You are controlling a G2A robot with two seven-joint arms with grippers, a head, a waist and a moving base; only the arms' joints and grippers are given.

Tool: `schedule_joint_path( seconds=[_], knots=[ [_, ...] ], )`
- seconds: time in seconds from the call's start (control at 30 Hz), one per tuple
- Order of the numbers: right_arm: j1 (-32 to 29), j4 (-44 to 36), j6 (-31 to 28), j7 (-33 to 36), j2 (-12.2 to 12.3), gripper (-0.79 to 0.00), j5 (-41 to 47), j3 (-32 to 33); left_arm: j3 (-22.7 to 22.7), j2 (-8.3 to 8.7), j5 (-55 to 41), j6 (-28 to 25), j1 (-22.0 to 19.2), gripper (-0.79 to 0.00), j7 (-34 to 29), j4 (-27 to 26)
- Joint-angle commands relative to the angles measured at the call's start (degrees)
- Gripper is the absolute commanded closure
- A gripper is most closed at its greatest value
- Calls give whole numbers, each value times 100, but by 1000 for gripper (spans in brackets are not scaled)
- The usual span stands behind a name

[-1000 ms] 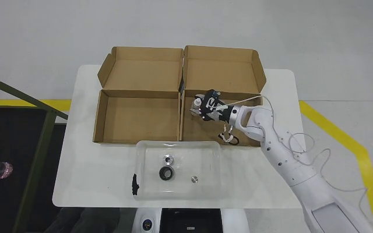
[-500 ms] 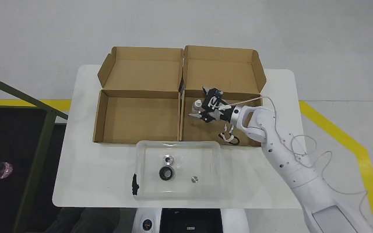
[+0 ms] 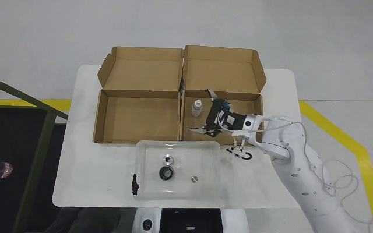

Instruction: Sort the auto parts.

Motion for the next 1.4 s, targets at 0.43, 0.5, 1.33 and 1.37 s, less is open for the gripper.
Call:
schedule_joint_path(
  seconds=[0.43, 0.5, 1.33, 1.37],
  knots=[
    [-643, -1172, -908, 1271, 206, -785, -281, -59, 0, 0, 0, 0, 0, -785, 0, 0],
    [-695, -1195, -981, 1345, 218, -785, -361, -163, 0, 0, 0, 0, 0, -785, 0, 0],
    [-591, -1008, -1024, 2484, 221, -785, -950, -1485, 0, 0, 0, 0, 0, -785, 0, 0],
    [-587, -1004, -1025, 2540, 220, -785, -975, -1532, 0, 0, 0, 0, 0, -785, 0, 0]
  ],
)
